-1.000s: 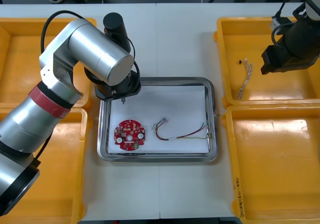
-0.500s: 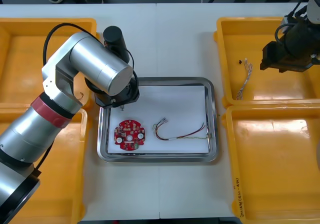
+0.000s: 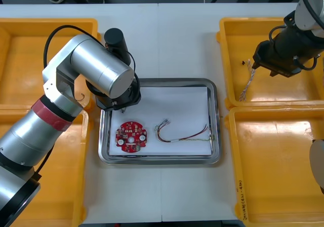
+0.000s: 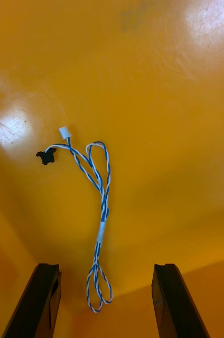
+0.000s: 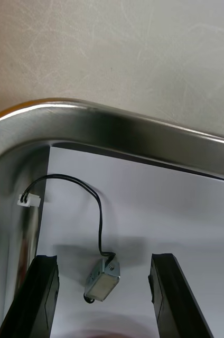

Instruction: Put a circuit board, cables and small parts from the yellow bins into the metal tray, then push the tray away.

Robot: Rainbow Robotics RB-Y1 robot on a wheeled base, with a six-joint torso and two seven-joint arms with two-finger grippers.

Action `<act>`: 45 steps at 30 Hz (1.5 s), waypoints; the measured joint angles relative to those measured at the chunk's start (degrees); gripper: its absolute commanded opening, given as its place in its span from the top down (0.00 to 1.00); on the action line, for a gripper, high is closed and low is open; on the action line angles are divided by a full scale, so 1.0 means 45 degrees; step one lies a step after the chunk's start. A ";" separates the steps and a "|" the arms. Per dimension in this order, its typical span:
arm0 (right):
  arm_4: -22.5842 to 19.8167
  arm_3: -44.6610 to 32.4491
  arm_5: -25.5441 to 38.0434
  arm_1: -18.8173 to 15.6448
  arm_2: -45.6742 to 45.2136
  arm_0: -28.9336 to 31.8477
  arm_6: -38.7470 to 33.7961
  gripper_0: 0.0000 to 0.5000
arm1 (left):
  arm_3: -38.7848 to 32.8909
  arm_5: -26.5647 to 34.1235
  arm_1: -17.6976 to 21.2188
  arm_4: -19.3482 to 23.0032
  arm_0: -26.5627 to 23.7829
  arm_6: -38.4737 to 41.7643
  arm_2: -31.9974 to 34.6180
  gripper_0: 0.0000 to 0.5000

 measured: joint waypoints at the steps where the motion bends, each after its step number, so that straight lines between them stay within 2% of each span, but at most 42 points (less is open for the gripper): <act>1: 0.0000 0.0079 -0.0083 0.0000 0.0101 0.0000 -0.0129 0.00 | -0.0076 0.0107 0.0000 0.0000 0.0000 0.0000 0.0000 0.00; 9: 0.0002 0.0918 -0.0725 0.0039 0.0343 -0.0001 -0.0138 0.00 | -0.1687 0.1649 0.0000 -0.0075 0.0001 -0.0001 0.0206 0.00; 17: -0.0008 0.1476 -0.1164 0.0129 0.0344 -0.0003 -0.0151 0.00 | -0.4242 0.3328 0.0005 -0.0129 0.0002 -0.0012 0.1417 0.00; 23: -0.0023 0.2014 -0.1562 0.0205 0.0344 -0.0006 -0.0726 0.00 | -0.5326 0.3431 0.0043 -0.0131 0.0002 -0.0200 0.2433 0.00; 27: -0.0078 0.2334 -0.1849 0.0320 0.0344 -0.0007 -0.0935 0.00 | -0.5368 0.3434 0.0200 -0.0039 0.0000 -0.0281 0.2948 0.00; 34: -0.0226 0.2456 -0.1989 0.0516 0.0371 -0.0008 -0.0937 0.00 | -0.5293 0.3436 0.1130 0.0706 -0.0037 -0.0281 0.3519 0.00; 45: -0.0589 0.2976 -0.2187 0.0535 0.0701 -0.0013 -0.1635 0.00 | -0.2335 0.3442 0.2855 0.2450 -0.1565 -0.0284 0.3642 0.00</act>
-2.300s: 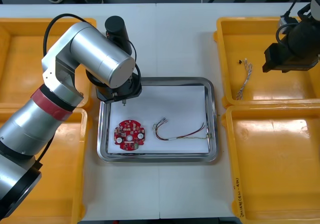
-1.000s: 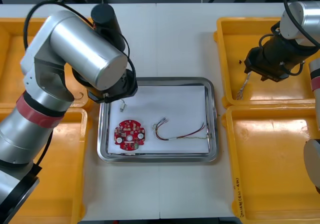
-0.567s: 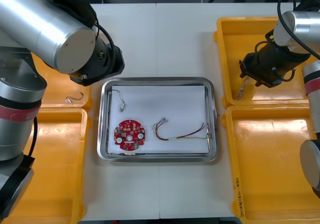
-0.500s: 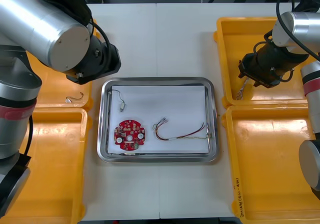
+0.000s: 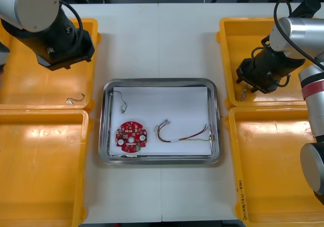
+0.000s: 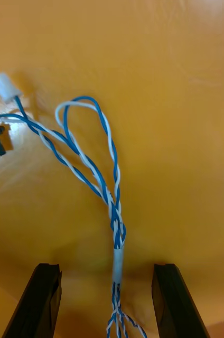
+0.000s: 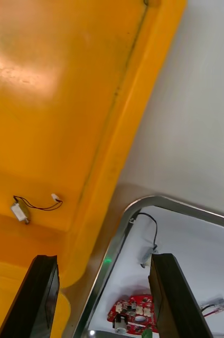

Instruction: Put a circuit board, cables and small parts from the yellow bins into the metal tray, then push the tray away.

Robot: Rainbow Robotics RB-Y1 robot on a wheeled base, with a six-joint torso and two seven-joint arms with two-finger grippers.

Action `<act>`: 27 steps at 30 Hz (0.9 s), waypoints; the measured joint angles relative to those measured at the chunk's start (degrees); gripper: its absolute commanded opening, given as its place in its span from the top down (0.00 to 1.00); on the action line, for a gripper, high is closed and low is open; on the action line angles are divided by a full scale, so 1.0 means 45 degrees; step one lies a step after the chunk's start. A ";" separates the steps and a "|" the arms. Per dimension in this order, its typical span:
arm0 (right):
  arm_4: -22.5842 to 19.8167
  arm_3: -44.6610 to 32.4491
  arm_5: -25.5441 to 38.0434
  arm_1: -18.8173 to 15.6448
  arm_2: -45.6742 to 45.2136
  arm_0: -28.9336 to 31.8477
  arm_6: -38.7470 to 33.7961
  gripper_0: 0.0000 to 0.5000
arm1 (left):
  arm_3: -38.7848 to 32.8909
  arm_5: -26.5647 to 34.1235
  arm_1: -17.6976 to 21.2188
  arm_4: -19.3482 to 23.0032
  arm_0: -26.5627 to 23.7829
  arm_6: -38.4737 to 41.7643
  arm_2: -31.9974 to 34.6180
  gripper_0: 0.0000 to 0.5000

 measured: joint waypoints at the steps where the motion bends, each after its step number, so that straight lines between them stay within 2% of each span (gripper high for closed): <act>1: -0.0050 0.0057 -0.0033 0.0001 0.0009 -0.0001 0.0000 0.00 | 0.0302 0.0000 0.0128 0.0118 -0.0142 -0.0009 0.0001 0.00; 6: -0.0159 0.0117 -0.0096 0.0001 0.0010 -0.0033 0.0000 0.00 | 0.1737 -0.0011 0.0612 0.0405 -0.0635 -0.0637 0.0010 0.00; 10: -0.0189 0.0216 -0.0118 0.0001 0.0010 -0.0091 -0.0001 0.01 | 0.2772 -0.0514 0.0832 0.0581 -0.0778 -0.2504 0.0032 0.00; 12: -0.0208 0.0273 -0.0124 0.0001 0.0010 -0.0119 -0.0001 0.17 | 0.3341 -0.0911 0.0885 0.0674 -0.0838 -0.3533 0.0032 0.00; 13: -0.0222 0.0301 -0.0128 0.0001 0.0010 -0.0130 -0.0001 0.35 | 0.3667 -0.1078 0.0892 0.0715 -0.0883 -0.4022 0.0032 0.00; 14: -0.0227 0.0330 -0.0130 0.0001 0.0010 -0.0139 -0.0001 0.35 | 0.3955 -0.1168 0.0892 0.0746 -0.0923 -0.4375 0.0032 0.00; 15: -0.0230 0.0345 -0.0131 0.0001 0.0010 -0.0145 -0.0001 0.62 | 0.4225 -0.1235 0.0892 0.0774 -0.0959 -0.4642 0.0032 0.00; 16: -0.0231 0.0351 -0.0133 0.0001 0.0010 -0.0149 -0.0001 0.72 | 0.4437 -0.1287 0.0894 0.0791 -0.0976 -0.4833 0.0032 0.00; 17: -0.0231 0.0356 -0.0133 0.0001 0.0012 -0.0152 -0.0002 0.80 | 0.4632 -0.1345 0.0894 0.0795 -0.0981 -0.4870 0.0032 0.00; 19: -0.0233 0.0390 -0.0150 0.0001 0.0039 -0.0159 -0.0003 0.81 | 0.5039 -0.1475 0.0895 0.0817 -0.0982 -0.4870 0.0032 0.00; 20: -0.0233 0.0412 -0.0165 0.0001 0.0061 -0.0161 -0.0003 1.00 | 0.5245 -0.1525 0.0895 0.0836 -0.0982 -0.4870 0.0032 0.00; 27: -0.0246 0.0575 -0.0384 0.0001 0.0127 -0.0236 -0.0006 1.00 | 0.6635 -0.2135 0.0895 0.1144 -0.0984 -0.5270 -0.0001 0.00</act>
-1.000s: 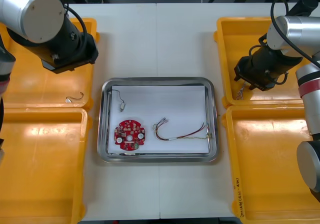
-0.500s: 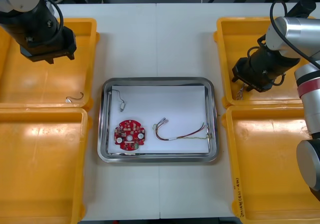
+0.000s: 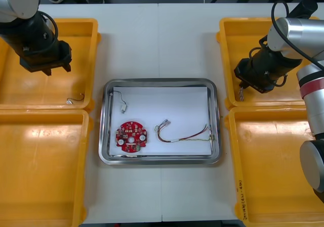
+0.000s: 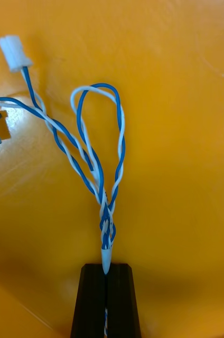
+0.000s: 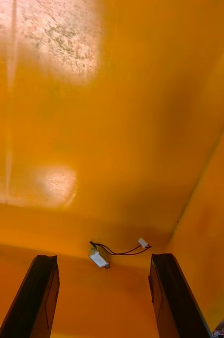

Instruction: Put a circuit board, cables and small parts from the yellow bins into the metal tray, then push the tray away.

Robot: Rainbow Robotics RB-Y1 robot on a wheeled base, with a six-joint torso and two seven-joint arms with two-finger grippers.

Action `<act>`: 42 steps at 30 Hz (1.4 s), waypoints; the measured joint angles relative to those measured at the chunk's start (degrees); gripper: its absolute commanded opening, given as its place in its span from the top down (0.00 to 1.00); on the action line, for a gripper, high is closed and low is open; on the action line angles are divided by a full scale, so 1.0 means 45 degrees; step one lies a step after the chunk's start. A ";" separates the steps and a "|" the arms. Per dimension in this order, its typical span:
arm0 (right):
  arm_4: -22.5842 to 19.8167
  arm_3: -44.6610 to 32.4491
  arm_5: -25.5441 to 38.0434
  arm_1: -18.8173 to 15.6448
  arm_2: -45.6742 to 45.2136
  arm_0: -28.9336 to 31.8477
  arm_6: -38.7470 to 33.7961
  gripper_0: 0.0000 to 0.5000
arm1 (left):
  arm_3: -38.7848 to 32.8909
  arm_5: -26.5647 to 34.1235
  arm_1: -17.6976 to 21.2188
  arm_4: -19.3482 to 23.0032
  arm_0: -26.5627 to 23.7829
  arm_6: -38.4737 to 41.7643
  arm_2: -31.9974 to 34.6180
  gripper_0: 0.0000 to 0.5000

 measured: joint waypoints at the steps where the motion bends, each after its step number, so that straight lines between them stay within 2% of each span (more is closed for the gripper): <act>1: -0.0001 0.0024 -0.0035 0.0000 0.0000 -0.0019 0.0000 1.00 | 0.0212 -0.0147 0.0000 0.0130 -0.0006 -0.0268 -0.0032 0.00; 6: -0.0012 0.0097 -0.0065 -0.0002 0.0000 -0.0101 0.0000 1.00 | 0.1232 -0.0630 0.0000 0.0584 -0.0138 -0.1641 -0.0471 0.00; 12: -0.0103 0.0171 0.0054 -0.0046 0.0037 -0.0182 0.0005 1.00 | 0.1628 -0.0729 0.0001 0.0821 -0.0172 -0.1741 -0.0957 0.00; 16: -0.0169 0.0166 0.0729 -0.0163 0.0154 -0.0257 0.0263 1.00 | 0.1871 -0.0868 0.0001 0.0945 -0.0173 -0.1741 -0.1272 0.00; 18: -0.0169 0.0154 0.1089 -0.0243 0.0172 -0.0289 0.1084 1.00 | 0.2049 -0.0972 0.0001 0.1065 -0.0173 -0.1741 -0.1464 0.00; 22: -0.0173 -0.0099 0.1777 -0.0497 0.0174 -0.0305 0.3825 1.00 | 0.2473 -0.1342 0.0001 0.1306 -0.0174 -0.1741 -0.1892 0.00; 28: -0.0318 -0.0988 0.2478 -0.0863 0.0173 -0.0305 0.4744 1.00 | 0.3086 -0.1711 0.0001 0.1546 -0.0175 -0.1741 -0.2127 0.00; 32: -0.0388 -0.1488 0.2822 -0.0983 0.0173 -0.0305 0.6585 1.00 | 0.3313 -0.1713 0.0001 0.1658 -0.0175 -0.1741 -0.2127 0.00; 42: -0.0928 -0.2492 0.3619 -0.1005 0.0172 -0.0312 0.6827 1.00 | 0.3513 -0.1700 0.0001 0.1954 -0.0175 -0.1741 -0.2127 0.00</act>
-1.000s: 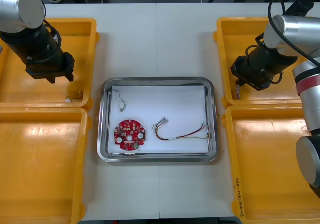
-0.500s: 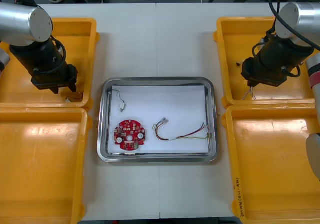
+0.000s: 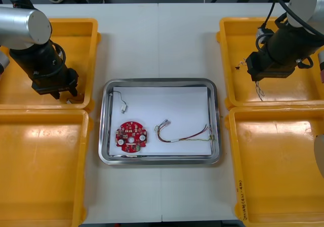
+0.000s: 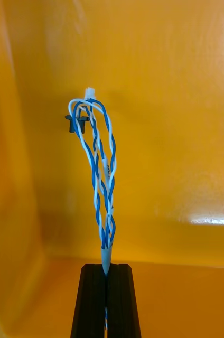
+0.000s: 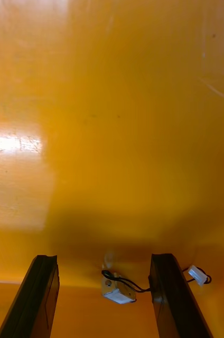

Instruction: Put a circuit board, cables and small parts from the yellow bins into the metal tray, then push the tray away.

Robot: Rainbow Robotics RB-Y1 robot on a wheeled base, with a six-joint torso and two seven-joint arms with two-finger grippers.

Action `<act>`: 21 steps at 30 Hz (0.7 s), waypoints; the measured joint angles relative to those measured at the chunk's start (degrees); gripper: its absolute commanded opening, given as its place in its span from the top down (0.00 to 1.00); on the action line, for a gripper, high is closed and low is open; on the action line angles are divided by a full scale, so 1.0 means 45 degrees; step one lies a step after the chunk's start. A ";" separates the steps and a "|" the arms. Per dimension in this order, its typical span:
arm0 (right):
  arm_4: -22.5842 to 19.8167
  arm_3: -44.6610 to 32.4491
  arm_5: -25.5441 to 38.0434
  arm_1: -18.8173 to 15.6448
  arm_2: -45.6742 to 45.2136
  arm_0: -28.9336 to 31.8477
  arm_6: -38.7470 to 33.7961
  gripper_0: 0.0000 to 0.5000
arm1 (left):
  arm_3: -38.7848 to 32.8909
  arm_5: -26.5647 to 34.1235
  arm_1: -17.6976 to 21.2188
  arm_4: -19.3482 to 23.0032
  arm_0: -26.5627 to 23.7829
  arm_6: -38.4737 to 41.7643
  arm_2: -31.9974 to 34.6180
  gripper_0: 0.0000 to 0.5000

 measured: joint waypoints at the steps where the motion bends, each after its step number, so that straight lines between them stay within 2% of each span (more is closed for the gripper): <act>1: -0.0048 -0.0181 0.0127 0.0000 0.0000 0.0000 0.0019 1.00 | 0.0008 0.0010 0.0000 0.0020 0.0000 0.0000 0.0000 0.00; 4: -0.0172 -0.0657 0.0454 0.0000 0.0000 -0.0002 0.0428 1.00 | 0.0028 0.0060 0.0000 0.0063 0.0000 0.0000 0.0000 0.00; 10: -0.0398 -0.1148 0.0665 0.0000 0.0038 -0.0007 0.3787 1.00 | 0.0047 0.0063 -0.0001 0.0104 0.0000 0.0000 0.0000 0.00; 16: -0.0605 -0.1927 0.0681 0.0000 0.0771 -0.0009 0.4313 1.00 | 0.0051 0.0063 -0.0011 0.0178 0.0001 0.0000 0.0000 0.00; 21: -0.0902 -0.2116 0.0690 0.0015 0.1161 -0.0018 0.6577 1.00 | 0.0055 0.0063 -0.0024 0.0196 0.0001 0.0000 0.0000 0.00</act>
